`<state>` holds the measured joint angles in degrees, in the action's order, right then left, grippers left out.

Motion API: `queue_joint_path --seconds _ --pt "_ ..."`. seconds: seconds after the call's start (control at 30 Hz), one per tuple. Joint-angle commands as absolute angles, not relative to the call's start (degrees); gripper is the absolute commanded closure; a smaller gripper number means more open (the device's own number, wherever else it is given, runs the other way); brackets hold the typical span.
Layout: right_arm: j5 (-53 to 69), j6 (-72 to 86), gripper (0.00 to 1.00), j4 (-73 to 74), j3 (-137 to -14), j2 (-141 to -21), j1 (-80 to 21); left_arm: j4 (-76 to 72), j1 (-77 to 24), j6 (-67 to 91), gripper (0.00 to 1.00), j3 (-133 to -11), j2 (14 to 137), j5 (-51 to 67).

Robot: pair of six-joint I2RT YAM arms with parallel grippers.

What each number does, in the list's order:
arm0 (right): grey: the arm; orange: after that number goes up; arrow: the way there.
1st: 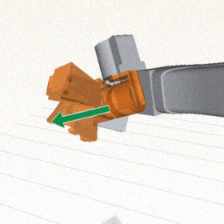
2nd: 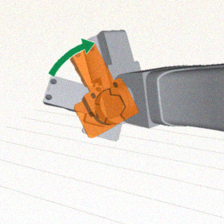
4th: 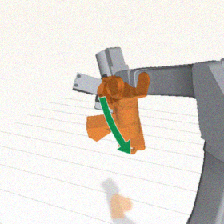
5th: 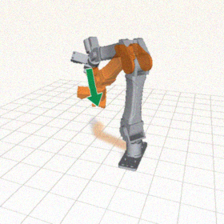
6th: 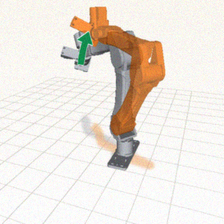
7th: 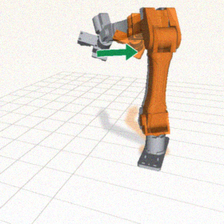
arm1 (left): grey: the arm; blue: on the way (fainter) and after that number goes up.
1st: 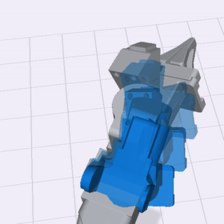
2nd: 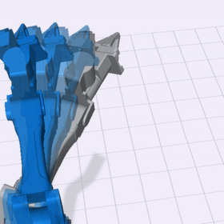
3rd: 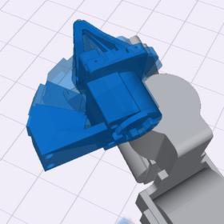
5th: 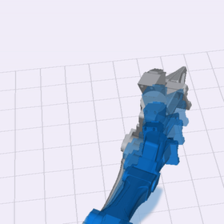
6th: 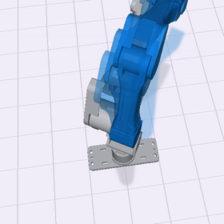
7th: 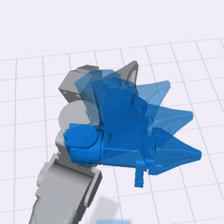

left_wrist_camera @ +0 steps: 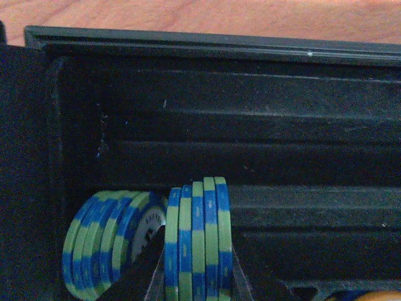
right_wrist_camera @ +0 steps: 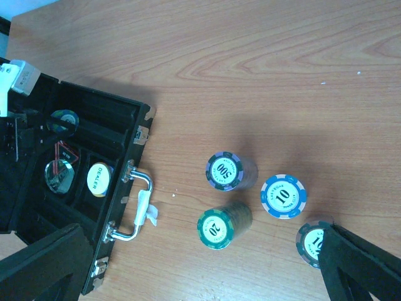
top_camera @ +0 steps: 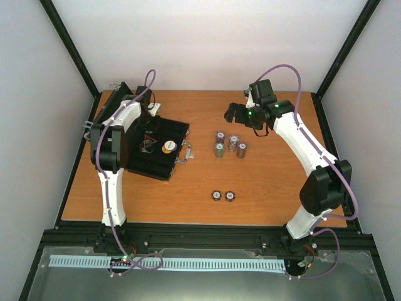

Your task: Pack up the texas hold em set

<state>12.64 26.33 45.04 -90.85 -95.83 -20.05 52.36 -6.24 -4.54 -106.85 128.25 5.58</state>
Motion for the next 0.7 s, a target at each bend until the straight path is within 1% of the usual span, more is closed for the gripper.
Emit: queue_joint_path --seconds 0.0,0.3,0.67 --pt "12.8 25.8 0.0 45.6 -90.5 -96.7 -20.0 53.2 -6.5 -5.9 0.99 -110.6 130.5 4.2" --pt "13.0 25.8 0.0 45.9 -90.7 -96.9 -20.1 55.0 -6.6 -5.9 0.99 -110.9 131.4 3.3" --pt "13.6 26.0 0.0 45.3 -89.4 -96.7 -20.0 53.7 -6.9 -6.2 0.99 -108.4 127.0 4.5"
